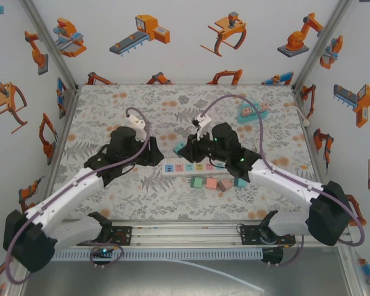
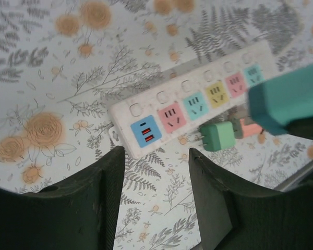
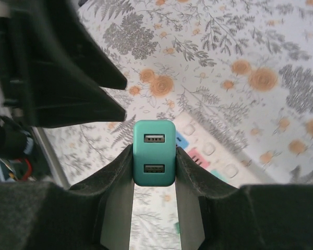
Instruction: Pull the plug off the socket
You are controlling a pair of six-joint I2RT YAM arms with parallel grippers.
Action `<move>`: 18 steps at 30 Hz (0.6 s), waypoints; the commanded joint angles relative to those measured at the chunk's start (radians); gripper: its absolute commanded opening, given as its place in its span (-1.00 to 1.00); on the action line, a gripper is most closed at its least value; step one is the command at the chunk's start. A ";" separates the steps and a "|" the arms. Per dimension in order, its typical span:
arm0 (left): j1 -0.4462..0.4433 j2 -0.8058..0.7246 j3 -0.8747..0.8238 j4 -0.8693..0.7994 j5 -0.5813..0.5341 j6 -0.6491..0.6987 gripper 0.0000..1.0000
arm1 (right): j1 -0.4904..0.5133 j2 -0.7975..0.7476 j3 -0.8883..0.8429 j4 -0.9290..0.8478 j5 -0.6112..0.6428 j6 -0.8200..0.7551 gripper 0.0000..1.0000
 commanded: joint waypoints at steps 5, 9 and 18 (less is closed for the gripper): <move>-0.006 -0.177 0.115 -0.284 0.243 0.425 0.17 | 0.131 -0.069 -0.045 -0.072 0.383 0.434 -0.76; -0.009 -0.203 0.183 -0.474 0.349 0.644 0.29 | 0.206 -0.075 -0.119 -0.021 0.512 0.535 -0.76; -0.019 -0.278 0.149 -0.586 0.429 0.900 0.81 | 0.284 0.032 -0.197 0.051 0.647 0.674 -0.76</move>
